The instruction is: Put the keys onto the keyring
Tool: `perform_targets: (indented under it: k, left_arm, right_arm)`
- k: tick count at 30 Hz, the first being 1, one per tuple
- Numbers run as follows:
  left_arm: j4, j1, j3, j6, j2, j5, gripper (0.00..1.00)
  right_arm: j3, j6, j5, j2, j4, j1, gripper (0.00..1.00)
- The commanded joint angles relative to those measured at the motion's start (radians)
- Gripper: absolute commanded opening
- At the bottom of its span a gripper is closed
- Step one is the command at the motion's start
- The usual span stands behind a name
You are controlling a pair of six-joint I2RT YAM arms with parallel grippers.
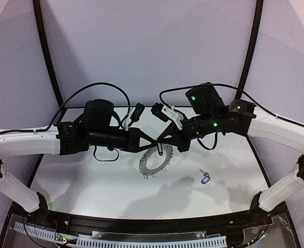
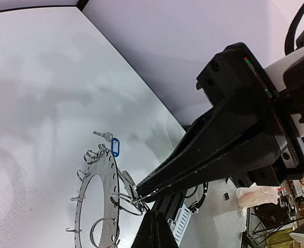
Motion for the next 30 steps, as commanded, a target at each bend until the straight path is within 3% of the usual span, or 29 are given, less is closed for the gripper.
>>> perform_targets:
  k: [1,21,29,30]
  left_arm:
    - [-0.018,0.006,0.041,-0.002,0.007,0.028,0.01]
    - [-0.039,0.015,0.074,0.000,0.068,0.065,0.01]
    - [-0.129,0.015,0.075,0.124,0.032,0.062,0.01]
    - [-0.159,0.015,0.082,0.133,0.034,0.045,0.13]
  right_arm:
    - [-0.004,0.002,0.012,-0.011,0.045,0.011,0.00]
    - [-0.015,0.003,0.018,-0.038,0.051,0.018,0.00]
    - [-0.012,0.026,0.063,-0.073,0.035,0.018,0.00]
    - [-0.010,0.025,0.045,-0.077,0.035,0.017,0.00]
